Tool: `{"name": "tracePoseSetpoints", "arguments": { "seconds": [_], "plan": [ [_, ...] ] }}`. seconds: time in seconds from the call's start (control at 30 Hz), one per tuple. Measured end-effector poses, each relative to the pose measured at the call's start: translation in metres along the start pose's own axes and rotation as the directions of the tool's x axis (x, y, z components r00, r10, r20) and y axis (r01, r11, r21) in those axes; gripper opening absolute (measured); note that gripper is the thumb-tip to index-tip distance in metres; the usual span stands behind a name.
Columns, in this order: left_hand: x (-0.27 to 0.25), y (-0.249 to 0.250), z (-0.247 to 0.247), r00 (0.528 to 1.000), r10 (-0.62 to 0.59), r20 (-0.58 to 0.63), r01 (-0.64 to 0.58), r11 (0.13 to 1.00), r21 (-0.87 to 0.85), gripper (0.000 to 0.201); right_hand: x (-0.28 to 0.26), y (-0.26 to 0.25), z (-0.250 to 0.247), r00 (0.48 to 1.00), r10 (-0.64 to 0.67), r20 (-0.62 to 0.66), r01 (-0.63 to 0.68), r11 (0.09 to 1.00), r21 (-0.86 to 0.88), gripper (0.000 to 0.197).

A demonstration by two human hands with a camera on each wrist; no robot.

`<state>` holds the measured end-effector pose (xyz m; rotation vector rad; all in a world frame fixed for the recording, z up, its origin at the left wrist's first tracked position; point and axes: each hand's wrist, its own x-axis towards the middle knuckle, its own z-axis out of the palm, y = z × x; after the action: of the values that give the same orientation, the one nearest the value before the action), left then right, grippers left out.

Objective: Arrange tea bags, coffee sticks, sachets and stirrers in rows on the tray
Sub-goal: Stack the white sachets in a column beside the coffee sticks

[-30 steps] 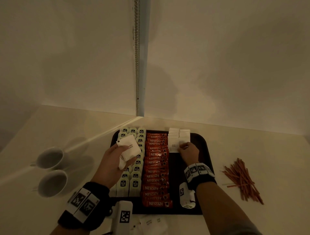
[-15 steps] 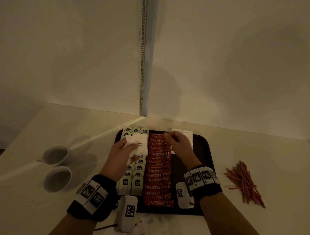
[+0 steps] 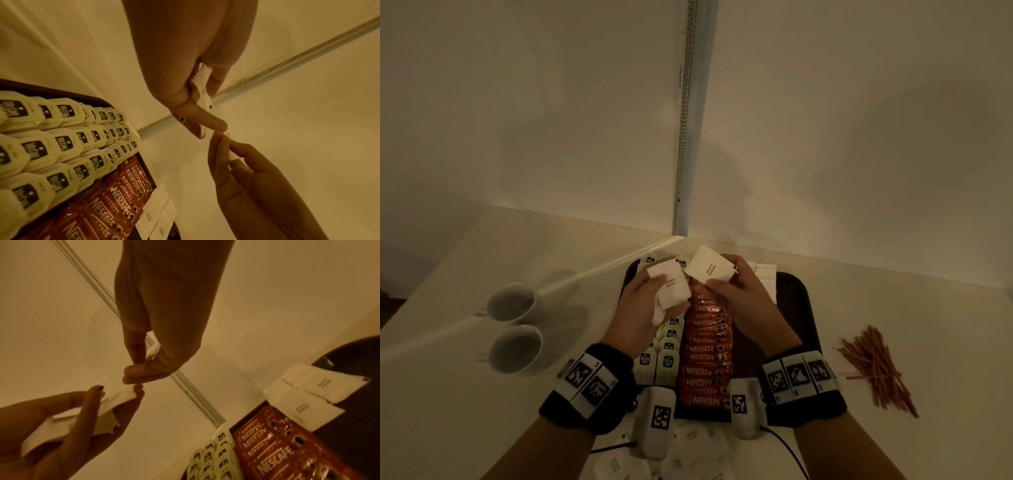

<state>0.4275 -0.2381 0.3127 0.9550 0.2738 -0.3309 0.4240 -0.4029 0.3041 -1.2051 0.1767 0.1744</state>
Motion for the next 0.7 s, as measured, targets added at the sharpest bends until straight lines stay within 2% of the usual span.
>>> {"name": "tracePoseSetpoints", "arguments": {
  "seconds": [0.13, 0.23, 0.37, 0.53, 0.7],
  "plan": [
    [-0.003, -0.004, 0.003, 0.997, 0.024, 0.074, -0.036, 0.985, 0.169, 0.026, -0.005, 0.006, 0.007, 1.0, 0.031, -0.006, -0.031, 0.999, 0.01, 0.018],
    [-0.003, -0.008, -0.001, 0.996, 0.076, 0.04, -0.083, 0.971, 0.225, 0.023, -0.008, 0.012, 0.008, 0.999, 0.05, -0.016, -0.05, 0.999, 0.001, 0.026],
    [-0.004, -0.01, -0.007, 0.992, 0.122, 0.02, -0.123, 0.961, 0.246, 0.021, -0.01, 0.019, 0.008, 0.999, 0.016, -0.047, -0.019, 0.997, -0.074, 0.032],
    [-0.003, -0.012, -0.006, 0.982, 0.186, -0.018, -0.173, 0.94, 0.294, 0.021, -0.015, 0.02, 0.011, 0.998, -0.011, -0.063, 0.006, 0.997, -0.077, 0.019],
    [0.001, -0.014, -0.006, 0.986, 0.162, -0.047, -0.145, 0.955, 0.257, 0.02, -0.013, 0.027, 0.005, 0.989, -0.114, -0.09, 0.078, 0.939, -0.335, 0.011]
  ]
}}
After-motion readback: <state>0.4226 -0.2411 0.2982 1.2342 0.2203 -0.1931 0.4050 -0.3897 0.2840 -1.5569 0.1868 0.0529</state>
